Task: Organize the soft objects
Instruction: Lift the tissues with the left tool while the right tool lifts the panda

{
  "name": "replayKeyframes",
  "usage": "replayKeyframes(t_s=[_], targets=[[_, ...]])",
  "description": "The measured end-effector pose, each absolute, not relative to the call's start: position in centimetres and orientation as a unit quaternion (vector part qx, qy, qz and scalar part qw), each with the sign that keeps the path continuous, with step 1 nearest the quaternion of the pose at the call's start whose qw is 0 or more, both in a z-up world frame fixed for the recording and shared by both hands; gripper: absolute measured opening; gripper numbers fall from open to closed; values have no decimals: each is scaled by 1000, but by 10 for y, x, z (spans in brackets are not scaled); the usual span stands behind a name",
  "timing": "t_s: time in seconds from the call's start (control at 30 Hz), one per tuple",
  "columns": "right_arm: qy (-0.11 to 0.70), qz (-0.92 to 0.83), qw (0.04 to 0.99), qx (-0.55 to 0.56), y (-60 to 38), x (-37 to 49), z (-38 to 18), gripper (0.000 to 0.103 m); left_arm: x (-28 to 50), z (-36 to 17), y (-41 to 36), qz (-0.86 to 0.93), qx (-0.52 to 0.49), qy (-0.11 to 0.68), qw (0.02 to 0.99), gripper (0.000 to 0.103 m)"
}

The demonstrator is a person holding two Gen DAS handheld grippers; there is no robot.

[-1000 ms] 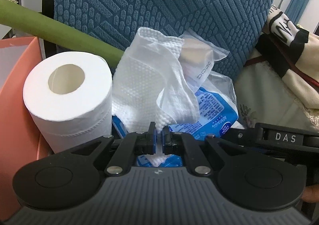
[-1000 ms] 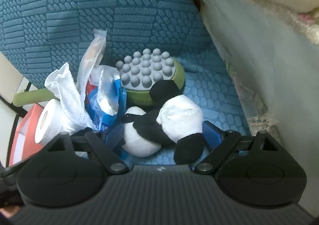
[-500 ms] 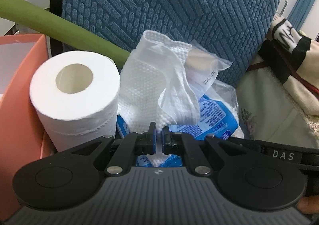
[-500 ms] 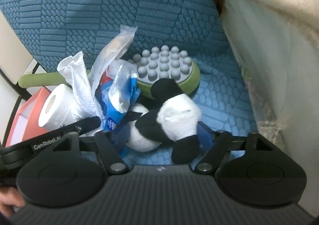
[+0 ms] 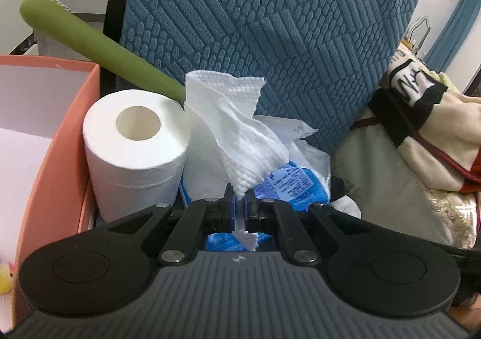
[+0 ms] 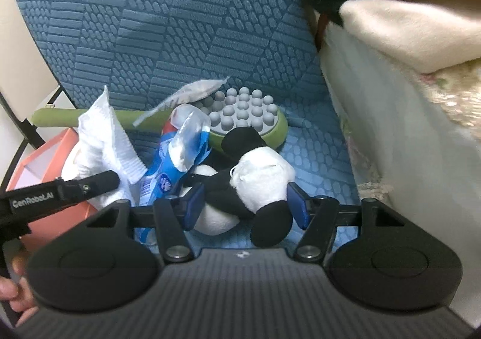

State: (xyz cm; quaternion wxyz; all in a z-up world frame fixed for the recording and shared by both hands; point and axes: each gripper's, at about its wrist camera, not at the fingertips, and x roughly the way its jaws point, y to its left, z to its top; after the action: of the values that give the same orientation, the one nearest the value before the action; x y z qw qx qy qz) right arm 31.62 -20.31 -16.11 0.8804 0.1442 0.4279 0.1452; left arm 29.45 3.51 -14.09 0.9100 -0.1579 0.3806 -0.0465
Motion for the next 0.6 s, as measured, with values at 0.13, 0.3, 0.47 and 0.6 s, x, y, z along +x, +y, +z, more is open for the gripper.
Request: replayKeyframes(t_s=[0.13,0.3,0.47,0.6], targets=[[419,132,888,137,-207,304,-154,62,284,-135,35,-47,-164,372,912,5],[410,119,894,140,-215,287,-146,62,269,-127,35,-47,-171,366,913,5],[399,111,898,150,-217,269,-138,62,252,-123,34,-50,-172,363,915,5],[402,108,899,138,-210,256,-136,63,238,-120,37,-49,-175,365,913,5]])
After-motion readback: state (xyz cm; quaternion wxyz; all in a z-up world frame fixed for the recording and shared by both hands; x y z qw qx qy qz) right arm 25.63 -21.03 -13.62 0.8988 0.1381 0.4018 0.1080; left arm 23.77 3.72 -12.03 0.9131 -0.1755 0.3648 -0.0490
